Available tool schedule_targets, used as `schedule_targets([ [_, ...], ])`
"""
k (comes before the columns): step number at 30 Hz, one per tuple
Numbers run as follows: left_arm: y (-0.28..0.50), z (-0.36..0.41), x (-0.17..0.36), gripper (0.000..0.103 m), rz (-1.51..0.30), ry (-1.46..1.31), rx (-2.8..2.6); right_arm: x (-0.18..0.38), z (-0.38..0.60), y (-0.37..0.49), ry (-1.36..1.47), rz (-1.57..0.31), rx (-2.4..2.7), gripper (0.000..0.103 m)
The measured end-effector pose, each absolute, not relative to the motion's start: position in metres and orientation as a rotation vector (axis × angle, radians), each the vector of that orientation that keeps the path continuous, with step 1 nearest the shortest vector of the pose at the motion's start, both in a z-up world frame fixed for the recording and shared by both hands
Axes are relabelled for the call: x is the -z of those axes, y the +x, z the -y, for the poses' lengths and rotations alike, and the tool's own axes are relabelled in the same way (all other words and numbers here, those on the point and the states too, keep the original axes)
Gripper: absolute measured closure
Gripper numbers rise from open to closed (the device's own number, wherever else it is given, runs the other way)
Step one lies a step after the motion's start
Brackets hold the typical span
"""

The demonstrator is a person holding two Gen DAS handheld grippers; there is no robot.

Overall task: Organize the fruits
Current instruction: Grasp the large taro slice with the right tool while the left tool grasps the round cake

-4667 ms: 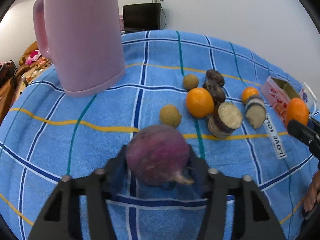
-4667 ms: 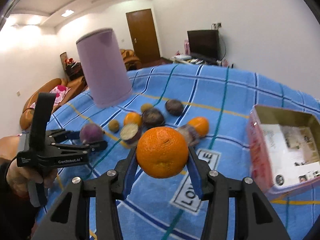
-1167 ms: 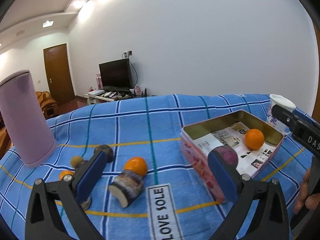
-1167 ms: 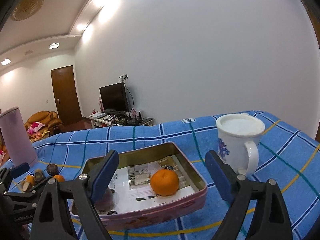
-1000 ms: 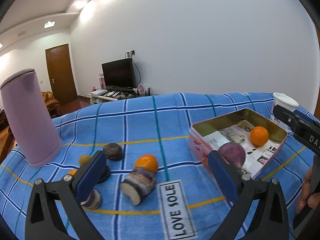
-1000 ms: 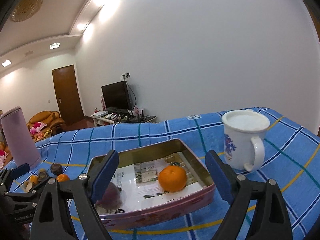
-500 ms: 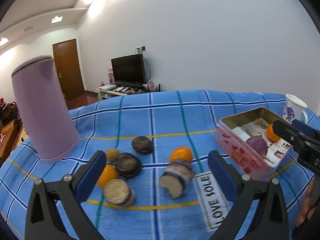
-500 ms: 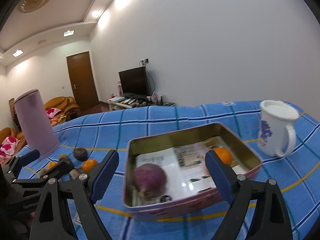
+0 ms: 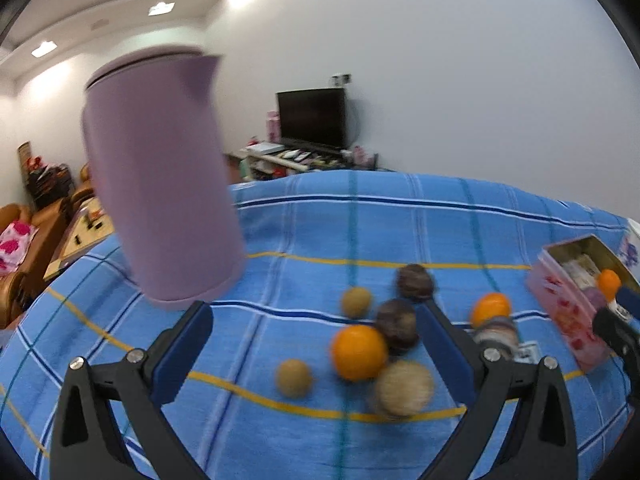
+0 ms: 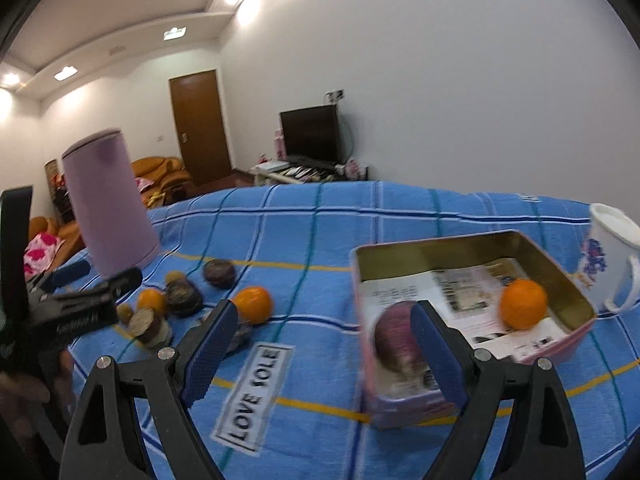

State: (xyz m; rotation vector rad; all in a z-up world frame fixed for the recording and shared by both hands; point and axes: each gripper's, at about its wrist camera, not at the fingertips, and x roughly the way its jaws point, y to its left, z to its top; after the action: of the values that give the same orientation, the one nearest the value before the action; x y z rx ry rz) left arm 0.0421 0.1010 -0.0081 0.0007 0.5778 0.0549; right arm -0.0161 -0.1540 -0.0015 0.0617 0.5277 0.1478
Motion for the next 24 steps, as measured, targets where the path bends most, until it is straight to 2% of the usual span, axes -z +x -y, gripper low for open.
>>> schedule_targets([
  [9,0.045,-0.145,0.009,0.0,-0.596,-0.053,-0.129,0.011,0.11,-0.004,0.007,-0.611,-0.259,0.014],
  [19,0.042,-0.141,0.007,0.001,-0.634,-0.058,-0.035,0.032,0.067,0.035,-0.091,-0.781,-0.315,0.014],
  [20,0.043,-0.139,0.007,0.001,-0.637,-0.052,-0.029,0.035,0.064,0.039,-0.089,-0.796,-0.32,0.017],
  [24,0.042,-0.138,0.006,0.001,-0.635,-0.064,-0.009,0.045,0.057,0.054,-0.083,-0.869,-0.339,0.041],
])
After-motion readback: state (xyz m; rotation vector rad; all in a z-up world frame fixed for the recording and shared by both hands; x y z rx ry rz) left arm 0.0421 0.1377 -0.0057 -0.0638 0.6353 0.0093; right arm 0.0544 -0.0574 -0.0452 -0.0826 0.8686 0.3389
